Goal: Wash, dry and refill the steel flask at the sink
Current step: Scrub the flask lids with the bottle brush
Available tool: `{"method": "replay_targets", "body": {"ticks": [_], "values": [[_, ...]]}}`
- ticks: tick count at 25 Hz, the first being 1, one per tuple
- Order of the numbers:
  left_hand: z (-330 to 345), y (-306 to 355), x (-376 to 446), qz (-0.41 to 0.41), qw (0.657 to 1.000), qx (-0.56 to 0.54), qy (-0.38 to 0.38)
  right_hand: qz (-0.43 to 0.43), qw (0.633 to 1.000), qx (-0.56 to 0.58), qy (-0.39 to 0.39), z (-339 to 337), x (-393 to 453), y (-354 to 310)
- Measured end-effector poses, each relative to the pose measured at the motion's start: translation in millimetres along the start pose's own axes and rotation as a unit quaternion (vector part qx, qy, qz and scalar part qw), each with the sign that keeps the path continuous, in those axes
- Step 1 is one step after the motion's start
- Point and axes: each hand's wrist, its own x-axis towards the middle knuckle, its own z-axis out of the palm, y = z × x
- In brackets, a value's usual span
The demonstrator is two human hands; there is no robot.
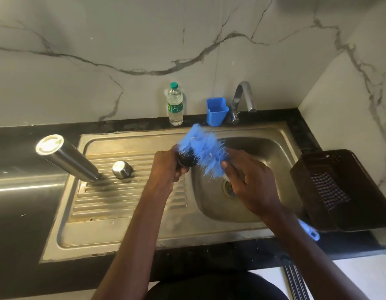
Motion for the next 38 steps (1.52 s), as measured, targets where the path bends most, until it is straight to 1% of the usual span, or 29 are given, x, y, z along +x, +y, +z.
{"method": "replay_targets", "body": {"ticks": [2, 4, 5, 6, 8, 10, 11, 13, 15, 17, 19, 20, 22, 24, 26, 27, 28, 30, 32, 33, 34, 35, 36, 37, 38], "values": [[-6.6, 1.9, 2.1, -0.051, 0.997, -0.050, -0.042, -0.031, 1.000, -0.002, -0.003, -0.2, -6.9, 2.6], [-14.3, 2.5, 7.1, -0.097, 0.983, -0.131, -0.085, -0.012, 1.000, -0.004, -0.006, 1.1, -16.9, 14.6], [-19.2, 2.0, 10.8, -0.093, 0.977, -0.160, -0.103, 0.016, 1.000, 0.000, -0.014, 2.9, -21.2, 20.3], [-23.3, 2.5, 12.6, -0.083, 0.972, -0.184, -0.123, 0.051, 0.998, 0.027, -0.022, 5.1, -24.3, 23.4], [-26.4, 3.5, 12.7, -0.059, 0.957, -0.228, -0.169, 0.123, 0.984, 0.129, -0.019, 10.4, -24.4, 19.8], [-24.6, 5.2, 8.8, -0.036, 0.948, -0.257, -0.185, 0.176, 0.963, 0.206, -0.006, 11.3, -14.9, 8.1], [-23.3, 5.1, 6.7, -0.024, 0.947, -0.263, -0.185, 0.191, 0.952, 0.239, -0.003, 9.8, -9.7, 2.2], [-20.0, 1.7, 4.2, -0.010, 0.942, -0.279, -0.187, 0.191, 0.935, 0.297, -0.003, 6.1, -4.0, -5.7], [-16.2, -1.5, 0.5, -0.006, 0.935, -0.297, -0.195, 0.180, 0.931, 0.317, -0.004, 0.9, -2.0, -9.3], [-12.6, -5.3, -1.6, -0.001, 0.928, -0.313, -0.204, 0.153, 0.953, 0.260, 0.008, -1.0, -1.1, -9.4], [-8.8, -9.9, -2.6, -0.001, 0.919, -0.330, -0.218, 0.095, 0.983, 0.158, 0.026, 4.4, 1.9, -9.3], [-6.8, -12.1, -3.5, -0.006, 0.915, -0.337, -0.221, 0.062, 0.991, 0.118, 0.026, 10.2, 3.6, -9.3], [-5.0, -14.8, -7.2, -0.018, 0.901, -0.364, -0.237, 0.016, 0.998, 0.063, 0.007, 21.8, 4.1, -10.2], [-6.5, -17.1, -11.3, -0.032, 0.878, -0.408, -0.247, -0.016, 1.000, 0.001, -0.020, 33.1, -3.4, -2.6], [-13.0, -20.6, -11.8, -0.057, 0.875, -0.430, -0.215, -0.037, 0.997, -0.059, -0.036, 38.9, -16.7, 10.1], [-17.3, -22.6, -10.9, -0.066, 0.883, -0.426, -0.185, -0.039, 0.995, -0.078, -0.042, 39.7, -22.2, 16.4], [-21.1, -24.4, -8.5, -0.068, 0.900, -0.403, -0.151, -0.026, 0.995, -0.083, -0.045, 40.6, -25.4, 24.5], [-26.6, -29.1, -7.9, -0.056, 0.935, -0.341, -0.078, 0.049, 0.997, -0.029, -0.051, 40.0, -27.4, 34.6], [-32.5, -38.8, -8.3, 0.001, 0.954, -0.298, 0.007, 0.142, 0.984, 0.093, -0.055, 42.2, -25.6, 35.0], [-35.8, -47.5, -5.9, 0.053, 0.964, -0.256, 0.057, 0.190, 0.965, 0.168, -0.062, 45.6, -22.0, 32.1], [-40.1, -57.2, -1.2, 0.109, 0.971, -0.187, 0.105, 0.244, 0.934, 0.249, -0.082, 48.7, -16.4, 26.0], [-45.2, -66.9, 5.3, 0.154, 0.971, -0.106, 0.151, 0.300, 0.891, 0.320, -0.119, 52.1, -9.4, 17.7], [-49.7, -75.6, 11.9, 0.181, 0.965, -0.032, 0.187, 0.340, 0.849, 0.365, -0.175, 54.7, -3.0, 9.3], [-54.7, -83.5, 20.7, 0.198, 0.957, 0.035, 0.209, 0.351, 0.824, 0.368, -0.249, 57.1, 4.3, 0.8], [-59.4, -89.3, 29.1, 0.214, 0.948, 0.093, 0.218, 0.334, 0.818, 0.338, -0.324, 62.0, 11.2, -4.9]]}}
